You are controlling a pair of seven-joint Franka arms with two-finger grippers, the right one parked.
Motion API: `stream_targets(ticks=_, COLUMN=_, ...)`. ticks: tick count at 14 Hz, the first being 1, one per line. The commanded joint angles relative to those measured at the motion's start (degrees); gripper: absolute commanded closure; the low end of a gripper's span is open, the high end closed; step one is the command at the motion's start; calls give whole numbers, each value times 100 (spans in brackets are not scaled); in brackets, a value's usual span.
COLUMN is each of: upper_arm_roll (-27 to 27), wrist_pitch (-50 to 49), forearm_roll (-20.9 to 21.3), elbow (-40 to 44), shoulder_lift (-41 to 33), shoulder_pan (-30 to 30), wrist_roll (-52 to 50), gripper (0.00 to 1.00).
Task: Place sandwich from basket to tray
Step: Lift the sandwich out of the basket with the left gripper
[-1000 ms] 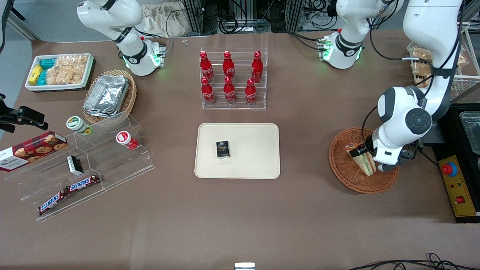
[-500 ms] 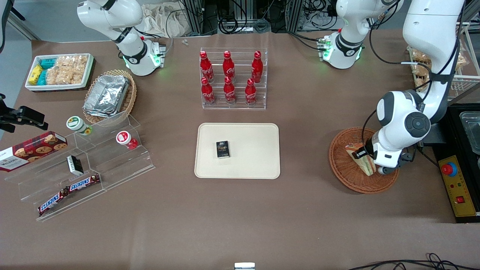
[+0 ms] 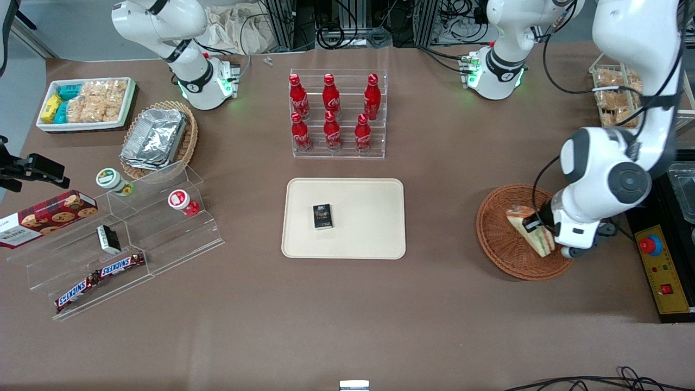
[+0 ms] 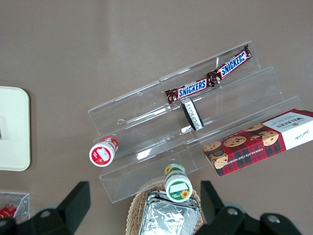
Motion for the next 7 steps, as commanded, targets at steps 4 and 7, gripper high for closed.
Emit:
stream_targets(ticks=4, upper_arm_roll=-1117, wrist_pitch=-1787, forearm_roll=4, elbow=2380, shoulder_lift=523, shoulder_pan=-377, wrist_roll=-1086, gripper=100)
stream_targets(ticks=7, upper_arm_roll=-1233, wrist_pitch=-1725, forearm_roll=22, elbow=2811, shoulder_lift=1120, shoulder_pan=-1237, wrist_roll=-1132, gripper=100)
